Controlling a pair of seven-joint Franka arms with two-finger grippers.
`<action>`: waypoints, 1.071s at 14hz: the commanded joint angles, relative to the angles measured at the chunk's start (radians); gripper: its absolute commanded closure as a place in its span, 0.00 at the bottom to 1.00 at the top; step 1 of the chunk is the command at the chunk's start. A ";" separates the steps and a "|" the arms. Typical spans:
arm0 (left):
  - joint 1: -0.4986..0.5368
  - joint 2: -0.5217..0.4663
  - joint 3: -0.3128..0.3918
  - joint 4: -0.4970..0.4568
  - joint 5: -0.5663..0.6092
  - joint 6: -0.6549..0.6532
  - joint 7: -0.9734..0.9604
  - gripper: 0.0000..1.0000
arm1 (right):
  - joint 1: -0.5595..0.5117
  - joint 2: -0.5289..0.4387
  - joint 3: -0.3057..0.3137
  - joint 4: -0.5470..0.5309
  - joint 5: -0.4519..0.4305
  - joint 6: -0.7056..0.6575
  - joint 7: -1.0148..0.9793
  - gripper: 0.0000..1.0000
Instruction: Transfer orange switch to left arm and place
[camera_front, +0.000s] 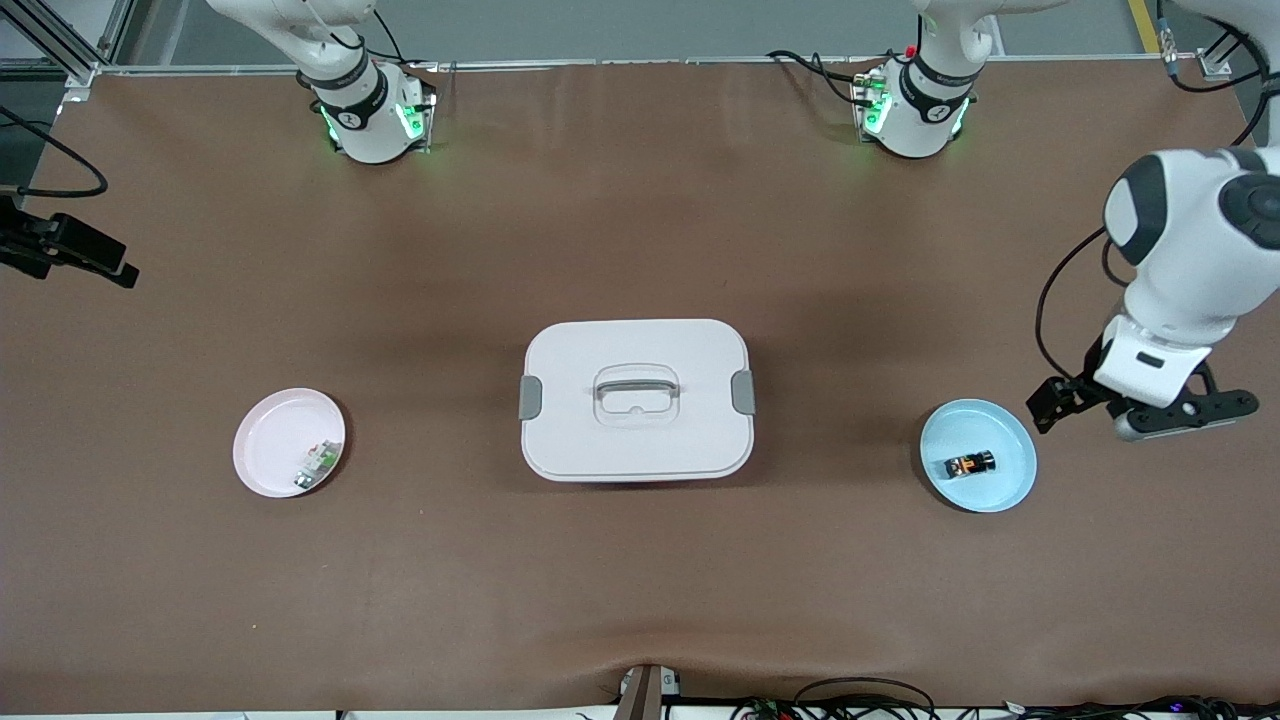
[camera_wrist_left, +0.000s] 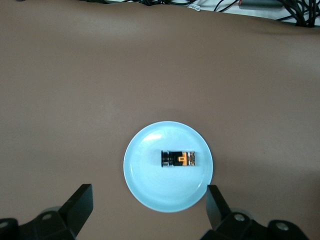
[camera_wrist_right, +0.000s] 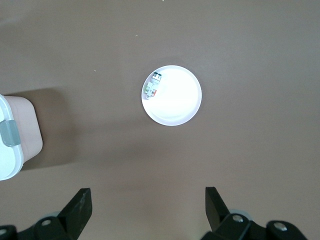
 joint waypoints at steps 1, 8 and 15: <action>-0.006 -0.010 0.003 0.108 -0.059 -0.173 0.100 0.00 | -0.021 -0.025 0.015 -0.023 0.007 0.009 -0.005 0.00; -0.024 -0.045 0.000 0.251 -0.116 -0.402 0.178 0.00 | -0.019 -0.024 0.017 -0.014 0.008 0.010 -0.005 0.00; 0.006 -0.123 -0.004 0.308 -0.204 -0.563 0.244 0.00 | -0.021 -0.022 0.017 -0.012 0.008 0.013 -0.005 0.00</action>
